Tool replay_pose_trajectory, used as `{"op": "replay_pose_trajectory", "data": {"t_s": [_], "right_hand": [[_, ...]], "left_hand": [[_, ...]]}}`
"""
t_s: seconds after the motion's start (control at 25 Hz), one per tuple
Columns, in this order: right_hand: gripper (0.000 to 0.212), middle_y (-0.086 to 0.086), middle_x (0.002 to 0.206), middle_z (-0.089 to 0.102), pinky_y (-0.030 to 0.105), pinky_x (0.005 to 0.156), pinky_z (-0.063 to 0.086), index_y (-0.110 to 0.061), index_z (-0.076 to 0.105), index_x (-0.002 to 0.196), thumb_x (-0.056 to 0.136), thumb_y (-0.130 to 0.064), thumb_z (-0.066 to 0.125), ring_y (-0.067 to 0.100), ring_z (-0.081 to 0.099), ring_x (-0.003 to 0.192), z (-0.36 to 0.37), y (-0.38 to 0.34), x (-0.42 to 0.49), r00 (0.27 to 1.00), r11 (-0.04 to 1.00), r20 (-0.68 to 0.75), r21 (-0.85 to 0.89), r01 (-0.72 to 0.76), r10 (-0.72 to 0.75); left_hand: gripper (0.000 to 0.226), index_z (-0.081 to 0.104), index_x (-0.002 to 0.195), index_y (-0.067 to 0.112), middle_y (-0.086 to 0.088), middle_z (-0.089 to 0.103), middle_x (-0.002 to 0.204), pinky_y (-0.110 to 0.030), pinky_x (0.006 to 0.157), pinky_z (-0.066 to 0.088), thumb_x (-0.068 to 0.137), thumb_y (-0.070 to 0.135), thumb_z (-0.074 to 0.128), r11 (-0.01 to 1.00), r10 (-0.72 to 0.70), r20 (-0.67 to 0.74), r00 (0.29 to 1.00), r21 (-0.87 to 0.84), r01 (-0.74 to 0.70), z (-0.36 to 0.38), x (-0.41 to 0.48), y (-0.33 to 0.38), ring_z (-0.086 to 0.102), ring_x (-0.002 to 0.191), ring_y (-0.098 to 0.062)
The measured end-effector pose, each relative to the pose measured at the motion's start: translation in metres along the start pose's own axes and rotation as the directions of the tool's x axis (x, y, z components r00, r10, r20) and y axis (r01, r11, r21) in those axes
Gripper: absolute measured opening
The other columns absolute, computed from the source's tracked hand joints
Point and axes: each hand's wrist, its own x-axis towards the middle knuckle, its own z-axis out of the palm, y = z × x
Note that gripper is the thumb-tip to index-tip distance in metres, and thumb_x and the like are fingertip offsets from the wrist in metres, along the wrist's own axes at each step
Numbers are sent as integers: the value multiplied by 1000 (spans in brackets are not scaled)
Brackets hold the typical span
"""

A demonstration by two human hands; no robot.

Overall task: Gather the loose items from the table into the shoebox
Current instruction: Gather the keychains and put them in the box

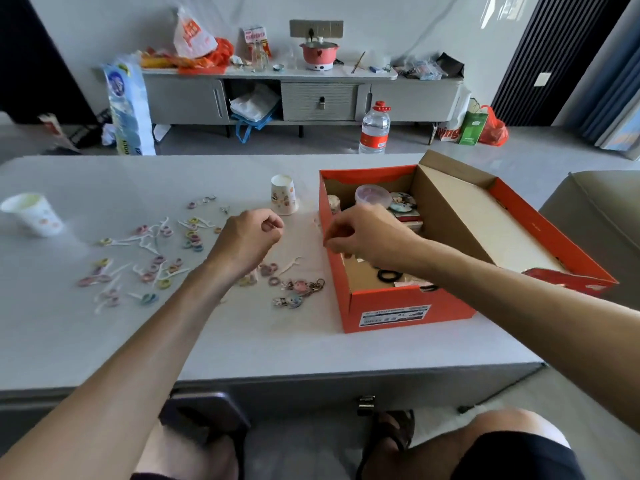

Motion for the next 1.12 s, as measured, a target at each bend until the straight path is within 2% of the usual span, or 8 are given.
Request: {"op": "replay_pose_trajectory", "data": {"t_s": [0.16,0.28,0.4,0.52,0.64,0.84,1.0,1.12], "right_hand": [[15,-2,96,72,21,76,55,-19,72,101,88,-21,67,8,66,82,71,-45,5,981,986,180,-129,102,-78],[42,11,127,53,44,93,49,-17,51,131,90,-20,59,32,52,115,128,-41,19,967,933,226,-360,-29,117],[49,17,134,41,48,97,42,-15,37,138,94,-32,50,39,41,121,159,-19,33,916,857,160,-441,-266,367],[39,14,128,46,45,93,43,-15,41,133,97,-31,40,35,45,115,186,-6,31,946,849,68,-465,-251,317],[33,9,123,52,35,82,46,-16,49,128,98,-27,43,27,48,106,199,1,36,990,910,6,-395,-127,141],[38,8,107,53,31,71,43,-14,57,111,75,-24,64,27,51,96,199,1,54,942,939,92,-158,-307,323],[28,6,90,53,29,49,44,-7,61,87,62,-14,72,21,56,70,186,-1,69,911,935,211,-86,-343,353],[23,7,99,43,22,45,29,-7,58,85,66,-8,71,22,50,74,177,4,78,914,930,178,-109,-351,366]], "left_hand": [[8,69,92,23,-2,73,89,-28,71,50,88,18,64,985,-169,58,984,27,168,-38,-41,-78,69,82,-19],[25,67,112,17,-6,70,108,-32,82,50,88,22,70,947,-268,95,959,209,244,-45,-61,-138,64,95,-21],[48,58,129,17,-7,62,122,-32,85,48,84,26,73,901,-317,149,937,355,249,-41,-68,-177,60,107,-23],[49,57,128,20,-5,57,128,-30,84,46,82,27,74,912,-299,133,945,332,241,-37,-61,-194,58,109,-21],[33,64,118,17,-5,60,124,-25,75,40,86,23,71,948,-266,-72,961,164,274,-37,-33,-199,58,95,-17],[18,67,105,13,-4,68,109,-25,67,44,87,18,67,926,-376,-249,893,-74,369,-45,31,-207,62,91,-19],[25,63,113,10,-10,67,117,-30,84,45,89,17,65,904,-413,-270,870,-2,428,-47,101,-219,60,106,-27],[39,55,127,12,-11,61,128,-36,97,46,91,26,65,876,-425,-215,879,146,459,-39,153,-225,56,117,-30]]}}
